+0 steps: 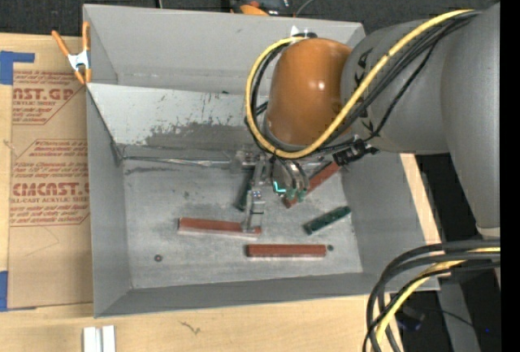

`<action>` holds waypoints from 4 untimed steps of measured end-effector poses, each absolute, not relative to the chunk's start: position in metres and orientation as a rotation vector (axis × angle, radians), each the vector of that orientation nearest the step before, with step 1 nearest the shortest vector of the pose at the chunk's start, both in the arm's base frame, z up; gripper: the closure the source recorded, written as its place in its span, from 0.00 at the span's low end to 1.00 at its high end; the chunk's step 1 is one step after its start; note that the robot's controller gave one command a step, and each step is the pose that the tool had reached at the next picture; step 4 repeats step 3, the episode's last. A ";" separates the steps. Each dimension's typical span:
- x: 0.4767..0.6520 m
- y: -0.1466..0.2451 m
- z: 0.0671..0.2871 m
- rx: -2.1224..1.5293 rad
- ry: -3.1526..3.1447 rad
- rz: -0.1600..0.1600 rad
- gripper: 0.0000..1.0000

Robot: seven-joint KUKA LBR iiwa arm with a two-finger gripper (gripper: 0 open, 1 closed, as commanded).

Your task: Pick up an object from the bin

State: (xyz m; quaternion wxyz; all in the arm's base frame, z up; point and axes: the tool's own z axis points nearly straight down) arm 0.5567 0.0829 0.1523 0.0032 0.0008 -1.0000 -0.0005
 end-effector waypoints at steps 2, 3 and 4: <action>0.524 0.086 0.070 0.028 -3.142 -0.003 1.00; 0.546 0.088 0.230 0.058 -3.151 -0.002 1.00; 0.546 0.088 0.230 0.058 -3.151 -0.002 1.00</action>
Offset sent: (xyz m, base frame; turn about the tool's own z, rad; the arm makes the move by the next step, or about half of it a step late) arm -0.0325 0.0025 -0.0823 -0.0164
